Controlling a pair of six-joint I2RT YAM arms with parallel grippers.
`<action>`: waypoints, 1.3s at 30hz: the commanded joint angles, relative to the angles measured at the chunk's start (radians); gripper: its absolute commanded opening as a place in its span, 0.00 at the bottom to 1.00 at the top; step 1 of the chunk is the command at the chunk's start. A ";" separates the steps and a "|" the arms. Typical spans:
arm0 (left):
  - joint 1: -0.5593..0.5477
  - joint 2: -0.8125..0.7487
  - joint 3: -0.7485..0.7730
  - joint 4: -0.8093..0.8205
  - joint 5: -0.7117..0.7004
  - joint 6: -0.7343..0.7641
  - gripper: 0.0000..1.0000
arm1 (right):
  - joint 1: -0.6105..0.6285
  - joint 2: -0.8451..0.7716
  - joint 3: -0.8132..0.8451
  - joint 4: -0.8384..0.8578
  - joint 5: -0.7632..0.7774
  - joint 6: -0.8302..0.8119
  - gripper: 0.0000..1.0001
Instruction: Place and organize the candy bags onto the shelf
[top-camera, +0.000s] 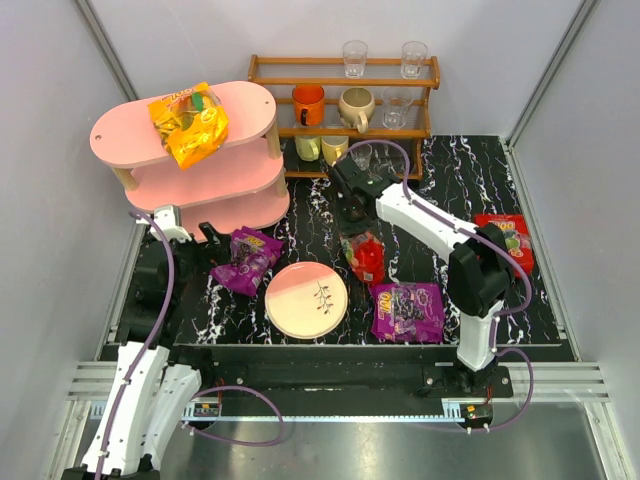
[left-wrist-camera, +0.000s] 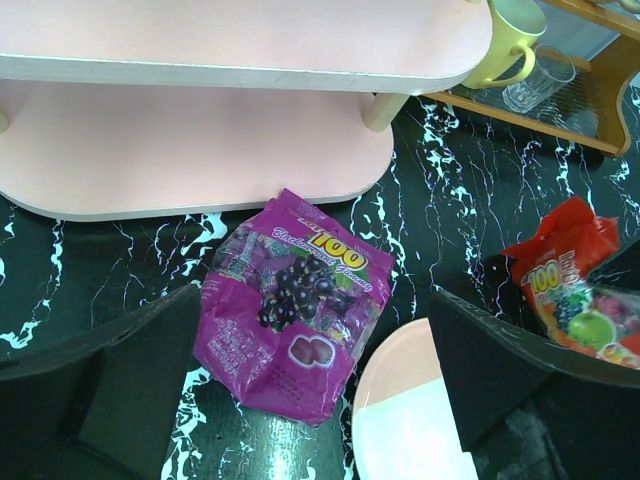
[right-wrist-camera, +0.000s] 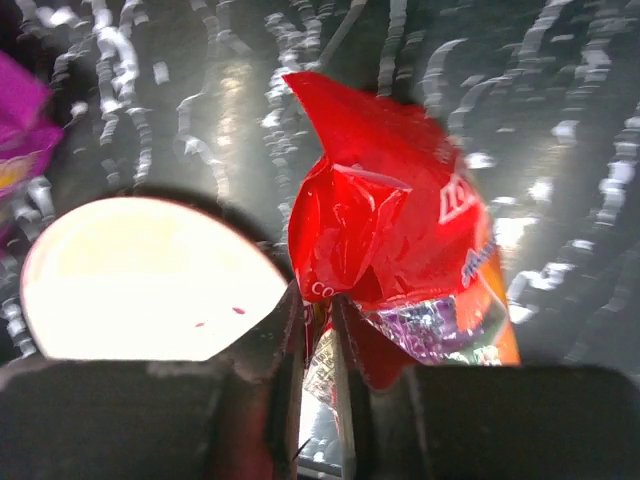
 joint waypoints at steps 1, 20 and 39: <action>0.001 -0.008 -0.014 0.031 0.022 -0.010 0.99 | 0.024 -0.039 -0.078 0.183 -0.312 0.065 0.23; 0.001 0.020 -0.001 0.036 0.056 -0.019 0.99 | -0.054 -0.388 -0.497 0.599 -0.380 0.076 0.67; 0.000 -0.086 0.004 -0.093 0.261 -0.325 0.99 | -0.378 -0.369 -0.836 0.862 -0.734 0.166 0.86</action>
